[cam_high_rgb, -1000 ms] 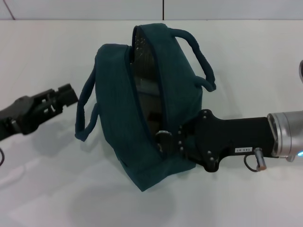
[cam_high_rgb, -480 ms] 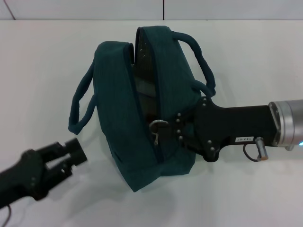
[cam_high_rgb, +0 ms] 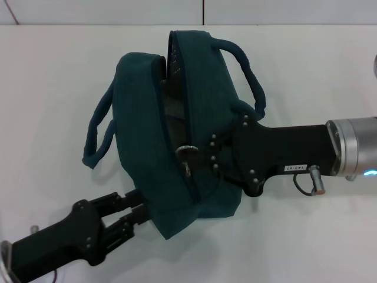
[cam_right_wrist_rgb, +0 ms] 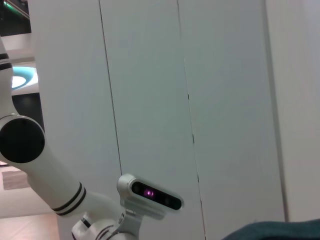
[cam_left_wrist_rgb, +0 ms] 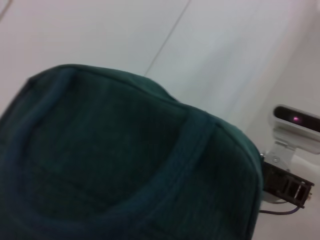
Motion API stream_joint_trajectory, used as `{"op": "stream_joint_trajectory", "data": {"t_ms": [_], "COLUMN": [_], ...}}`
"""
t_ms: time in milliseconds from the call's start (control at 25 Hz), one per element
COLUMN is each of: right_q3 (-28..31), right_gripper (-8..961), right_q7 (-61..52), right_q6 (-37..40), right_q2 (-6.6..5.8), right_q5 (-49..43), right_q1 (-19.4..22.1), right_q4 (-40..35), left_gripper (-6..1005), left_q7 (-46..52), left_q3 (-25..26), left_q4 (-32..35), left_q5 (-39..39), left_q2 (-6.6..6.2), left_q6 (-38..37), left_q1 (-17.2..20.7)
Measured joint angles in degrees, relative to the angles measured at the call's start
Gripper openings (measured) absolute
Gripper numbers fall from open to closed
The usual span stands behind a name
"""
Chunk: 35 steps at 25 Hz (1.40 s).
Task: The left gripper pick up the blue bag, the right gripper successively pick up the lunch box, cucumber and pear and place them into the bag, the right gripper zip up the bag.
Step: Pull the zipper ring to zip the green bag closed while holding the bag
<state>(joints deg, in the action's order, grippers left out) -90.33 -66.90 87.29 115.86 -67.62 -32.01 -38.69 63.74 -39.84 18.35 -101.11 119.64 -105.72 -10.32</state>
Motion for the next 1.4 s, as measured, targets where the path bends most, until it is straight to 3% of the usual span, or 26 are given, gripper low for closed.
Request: {"op": "stream_joint_trajectory", "data": {"t_ms": [280,880,1080,1320,1400], "right_q3": [-0.46,-0.35,0.10,1.47,1.49], "right_gripper": [18,18,17,17,17], "right_q7": [0.11,3.41,3.51,5.27,6.12], "right_q6": [0.18,0.50,0.23,0.16,0.34], "right_q2": [0.21,0.19,0.15,0.14,0.12], "right_q5": [0.38,4.69,4.74,5.99,6.74], "right_q1": [-0.22,1.22,1.44,2.78,2.94], "right_q4": [-0.34,1.75,4.22,5.96,5.80], "left_gripper": [364,359,215,98,100], "left_q7": [-5.40,-8.56,-8.59,-8.56,-8.63], "left_q3": [-0.11,0.34,0.42,0.22,0.08], "left_q4": [-6.61,-10.30,-10.41,-10.44,-10.44], "left_q5": [0.13,3.52,6.18,8.06,7.95], "left_q2": [0.32,0.68,0.69,0.55,0.47], "left_q6": [3.00,6.07,7.97,10.30,10.67], "left_q1": [-3.18,-5.41,-5.71,-6.51,-6.69]}}
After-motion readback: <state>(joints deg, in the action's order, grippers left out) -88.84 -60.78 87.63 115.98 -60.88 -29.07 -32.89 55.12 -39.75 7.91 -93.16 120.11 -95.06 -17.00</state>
